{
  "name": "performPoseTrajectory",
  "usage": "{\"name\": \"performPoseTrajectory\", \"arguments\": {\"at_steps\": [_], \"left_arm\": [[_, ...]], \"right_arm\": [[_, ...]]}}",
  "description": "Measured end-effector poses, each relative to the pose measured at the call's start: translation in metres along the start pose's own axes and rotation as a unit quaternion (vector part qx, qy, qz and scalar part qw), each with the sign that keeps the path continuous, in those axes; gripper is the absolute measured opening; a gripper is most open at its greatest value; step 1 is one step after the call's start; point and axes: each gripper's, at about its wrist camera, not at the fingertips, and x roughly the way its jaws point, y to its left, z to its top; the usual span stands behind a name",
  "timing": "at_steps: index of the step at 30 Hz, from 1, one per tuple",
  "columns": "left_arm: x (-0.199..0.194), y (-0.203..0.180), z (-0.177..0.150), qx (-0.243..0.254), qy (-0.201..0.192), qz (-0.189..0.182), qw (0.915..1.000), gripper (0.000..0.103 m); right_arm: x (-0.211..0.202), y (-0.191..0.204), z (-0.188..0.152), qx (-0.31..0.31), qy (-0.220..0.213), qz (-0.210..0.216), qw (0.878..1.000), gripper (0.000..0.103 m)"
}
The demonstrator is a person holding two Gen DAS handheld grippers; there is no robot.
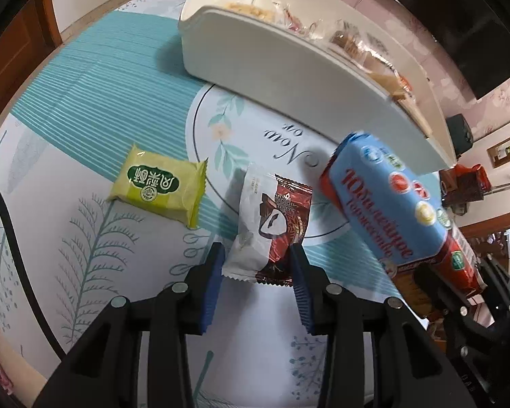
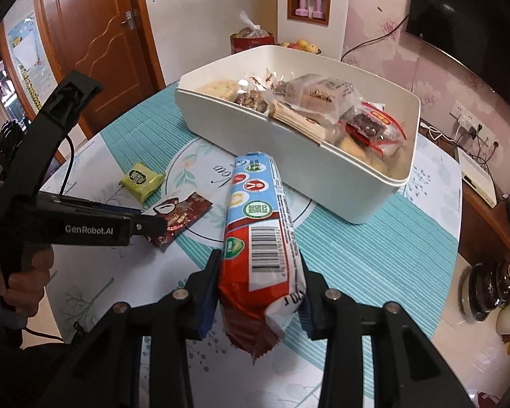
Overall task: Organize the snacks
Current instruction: 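Carry the roll over the box with the right tool while the left tool carries the wafer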
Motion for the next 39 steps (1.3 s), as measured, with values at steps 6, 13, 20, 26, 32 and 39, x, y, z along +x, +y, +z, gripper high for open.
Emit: {"name": "performPoseTrajectory", "arguments": {"at_steps": [6, 13, 20, 26, 32, 39], "left_arm": [[-0.031, 0.001, 0.002, -0.002, -0.012, -0.027, 0.9995, 0.037], [-0.073, 0.002, 0.011, 0.003, -0.041, -0.031, 0.9987, 0.037], [-0.116, 0.002, 0.035, 0.013, -0.093, -0.036, 0.9949, 0.037], [-0.141, 0.003, 0.057, 0.019, -0.133, -0.038, 0.9902, 0.037], [-0.155, 0.0, 0.085, 0.032, -0.164, -0.038, 0.9853, 0.037], [-0.15, 0.003, 0.118, 0.03, -0.193, -0.061, 0.9788, 0.037]], "right_arm": [[-0.017, 0.006, 0.008, -0.012, -0.024, 0.013, 1.0, 0.038], [-0.045, 0.013, 0.029, -0.04, -0.075, 0.036, 0.996, 0.038], [-0.061, 0.017, 0.05, -0.062, -0.116, 0.041, 0.99, 0.038], [-0.082, 0.013, 0.074, -0.07, -0.174, 0.033, 0.982, 0.038], [-0.087, 0.01, 0.102, -0.071, -0.216, 0.021, 0.974, 0.038], [-0.071, 0.012, 0.128, -0.06, -0.23, 0.031, 0.971, 0.038]]}}
